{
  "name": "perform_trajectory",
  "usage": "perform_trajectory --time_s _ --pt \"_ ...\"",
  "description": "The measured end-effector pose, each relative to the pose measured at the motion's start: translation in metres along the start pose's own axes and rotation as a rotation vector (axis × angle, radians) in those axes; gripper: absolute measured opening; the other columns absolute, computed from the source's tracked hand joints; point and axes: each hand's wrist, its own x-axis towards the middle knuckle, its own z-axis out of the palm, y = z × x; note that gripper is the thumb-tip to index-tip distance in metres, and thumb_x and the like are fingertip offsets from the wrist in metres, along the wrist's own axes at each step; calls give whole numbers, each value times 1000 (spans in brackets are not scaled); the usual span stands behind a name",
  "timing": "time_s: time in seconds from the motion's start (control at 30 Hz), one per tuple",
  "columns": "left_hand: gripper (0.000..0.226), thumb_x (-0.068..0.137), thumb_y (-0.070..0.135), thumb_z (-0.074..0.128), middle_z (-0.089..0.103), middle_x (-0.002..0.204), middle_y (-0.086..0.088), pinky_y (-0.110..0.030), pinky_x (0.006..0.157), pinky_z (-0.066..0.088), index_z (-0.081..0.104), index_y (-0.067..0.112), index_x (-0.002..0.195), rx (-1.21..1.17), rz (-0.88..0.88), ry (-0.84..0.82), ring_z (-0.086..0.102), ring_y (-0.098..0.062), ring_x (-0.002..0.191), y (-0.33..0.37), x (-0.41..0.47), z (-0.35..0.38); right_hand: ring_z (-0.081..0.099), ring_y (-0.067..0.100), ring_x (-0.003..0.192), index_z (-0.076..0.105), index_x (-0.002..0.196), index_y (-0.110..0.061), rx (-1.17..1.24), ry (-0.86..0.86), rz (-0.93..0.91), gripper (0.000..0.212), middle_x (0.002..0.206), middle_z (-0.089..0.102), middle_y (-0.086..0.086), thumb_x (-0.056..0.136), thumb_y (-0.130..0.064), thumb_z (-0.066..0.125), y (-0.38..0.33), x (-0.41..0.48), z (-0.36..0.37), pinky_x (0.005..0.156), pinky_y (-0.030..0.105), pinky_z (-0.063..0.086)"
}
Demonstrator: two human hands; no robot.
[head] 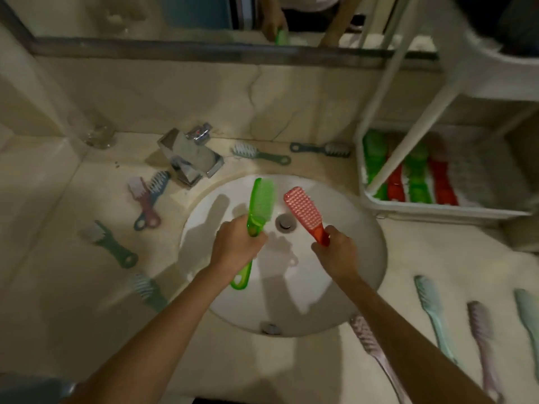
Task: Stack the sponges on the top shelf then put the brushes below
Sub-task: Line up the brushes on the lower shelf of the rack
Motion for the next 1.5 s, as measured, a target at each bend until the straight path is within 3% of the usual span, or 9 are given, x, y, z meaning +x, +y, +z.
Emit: perform_trajectory --time_s 0.23,0.37,0.57,0.67,0.83,0.9,1.07,1.37,1.5 --pt "16 78 23 65 66 73 -16 -30 60 39 56 12 69 -14 283 -26 62 -33 77 76 -26 19 61 36 91 59 102 -2 126 322 70 21 99 66 20 82 -10 59 33 -43 -78 65 28 31" --pt "15 78 23 64 68 81 -18 -35 64 45 60 9 77 -26 400 -110 64 -33 80 114 -44 48 62 39 90 60 102 0 138 448 122 23 97 68 23 84 -13 61 68 -59 -110 70 36 42" --pt "18 85 22 63 69 85 -11 -22 60 37 65 5 93 -107 540 -245 64 -23 80 183 -49 90 61 41 88 64 95 -8 130 466 281 21 89 69 21 82 -25 59 109 -42 -166 70 37 44" --pt "26 93 26 54 62 86 -3 -18 63 35 64 4 102 -146 498 -293 58 -16 80 222 -28 112 60 42 96 62 102 -5 128 441 287 28 98 67 24 83 -25 59 121 -17 -193 75 41 45" --pt "28 98 21 41 61 93 -23 -34 79 47 57 -1 97 -300 254 -236 60 -31 93 284 19 162 56 42 110 42 123 -1 33 280 239 45 119 59 26 87 -23 58 132 33 -231 89 44 46" --pt "22 98 15 38 56 85 -17 -29 74 41 54 1 101 -333 169 -263 55 -27 89 305 29 179 56 41 112 40 123 -2 -17 231 230 44 121 58 24 88 -22 56 137 47 -241 90 44 46" --pt "31 95 11 42 58 122 -25 -42 94 48 49 -2 123 -368 47 -310 58 -36 111 328 58 215 56 36 115 46 126 -7 -91 151 220 38 124 60 19 93 -26 48 146 76 -254 91 38 47" --pt "27 92 16 54 63 114 -26 -48 90 52 61 -3 110 -329 6 -365 62 -39 105 332 92 244 47 32 126 20 142 -5 -145 -4 246 67 138 45 16 92 -37 51 139 115 -251 103 42 43" --pt "24 96 23 48 67 89 -23 -49 70 59 60 2 97 -291 -1 -455 70 -33 75 330 94 244 46 30 126 17 146 -6 -313 4 190 67 142 40 15 93 -34 48 143 130 -247 97 37 43"
